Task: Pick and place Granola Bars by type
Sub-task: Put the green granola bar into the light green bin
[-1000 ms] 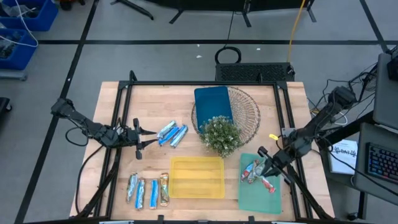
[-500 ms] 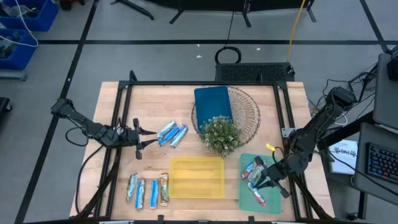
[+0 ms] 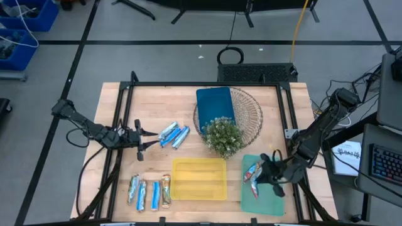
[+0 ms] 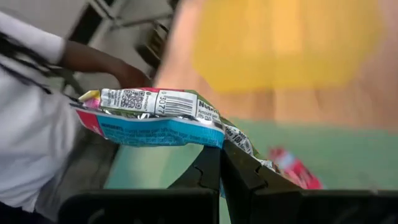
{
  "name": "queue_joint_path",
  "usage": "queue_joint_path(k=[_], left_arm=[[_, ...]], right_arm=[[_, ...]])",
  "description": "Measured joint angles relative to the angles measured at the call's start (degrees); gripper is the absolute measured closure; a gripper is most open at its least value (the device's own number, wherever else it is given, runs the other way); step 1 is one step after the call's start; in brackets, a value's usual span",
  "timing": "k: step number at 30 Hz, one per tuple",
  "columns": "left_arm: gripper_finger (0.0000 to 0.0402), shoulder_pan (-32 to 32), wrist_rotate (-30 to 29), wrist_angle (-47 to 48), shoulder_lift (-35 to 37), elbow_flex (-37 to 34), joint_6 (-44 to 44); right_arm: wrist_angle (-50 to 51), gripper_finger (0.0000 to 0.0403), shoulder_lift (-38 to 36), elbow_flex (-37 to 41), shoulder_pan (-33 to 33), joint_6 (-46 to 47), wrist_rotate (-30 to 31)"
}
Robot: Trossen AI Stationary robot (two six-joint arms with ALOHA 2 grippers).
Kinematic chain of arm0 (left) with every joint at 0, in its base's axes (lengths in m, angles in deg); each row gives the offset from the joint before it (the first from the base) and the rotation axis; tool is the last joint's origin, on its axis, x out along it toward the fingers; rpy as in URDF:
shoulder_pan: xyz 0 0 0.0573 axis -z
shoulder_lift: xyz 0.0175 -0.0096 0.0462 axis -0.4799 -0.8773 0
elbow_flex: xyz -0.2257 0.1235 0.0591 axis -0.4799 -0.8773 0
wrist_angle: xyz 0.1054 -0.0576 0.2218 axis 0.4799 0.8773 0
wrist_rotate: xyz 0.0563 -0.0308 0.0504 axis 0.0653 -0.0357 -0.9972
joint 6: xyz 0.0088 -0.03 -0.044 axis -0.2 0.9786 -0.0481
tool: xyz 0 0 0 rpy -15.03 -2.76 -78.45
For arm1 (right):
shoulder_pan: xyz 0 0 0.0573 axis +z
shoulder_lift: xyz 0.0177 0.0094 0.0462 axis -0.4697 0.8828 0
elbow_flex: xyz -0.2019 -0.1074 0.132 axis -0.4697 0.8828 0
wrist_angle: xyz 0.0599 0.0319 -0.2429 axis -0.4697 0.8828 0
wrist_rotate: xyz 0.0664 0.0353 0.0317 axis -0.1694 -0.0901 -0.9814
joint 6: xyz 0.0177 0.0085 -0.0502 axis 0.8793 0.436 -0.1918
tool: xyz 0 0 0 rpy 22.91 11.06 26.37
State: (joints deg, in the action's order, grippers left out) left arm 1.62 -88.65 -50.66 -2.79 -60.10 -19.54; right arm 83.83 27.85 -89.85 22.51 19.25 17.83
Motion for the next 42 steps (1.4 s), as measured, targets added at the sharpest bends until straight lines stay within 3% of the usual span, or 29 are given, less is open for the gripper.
queue_joint_path(k=[6, 12, 20, 30, 42], left_arm=[[0.0256, 0.0, 0.0, 0.0, 0.0, 0.0, 0.0], [0.0256, 0.0, 0.0, 0.0, 0.0, 0.0, 0.0], [0.0256, 0.0, 0.0, 0.0, 0.0, 0.0, 0.0], [0.0256, 0.0, 0.0, 0.0, 0.0, 0.0, 0.0], [0.0256, 0.0, 0.0, 0.0, 0.0, 0.0, 0.0]], right_arm=[[12.7, 0.0403, 0.0, 0.0, 0.0, 14.7, -0.3], [20.6, 0.0403, 2.4, 0.0, 0.0, 26.5, -5.6], [20.5, 0.0403, 9.0, -0.1, -0.3, 31.1, -11.0], [17.7, 0.0400, 8.7, 0.1, -0.3, 31.6, -12.4], [15.9, 0.0307, 6.1, 0.1, -0.3, 30.7, -12.0]])
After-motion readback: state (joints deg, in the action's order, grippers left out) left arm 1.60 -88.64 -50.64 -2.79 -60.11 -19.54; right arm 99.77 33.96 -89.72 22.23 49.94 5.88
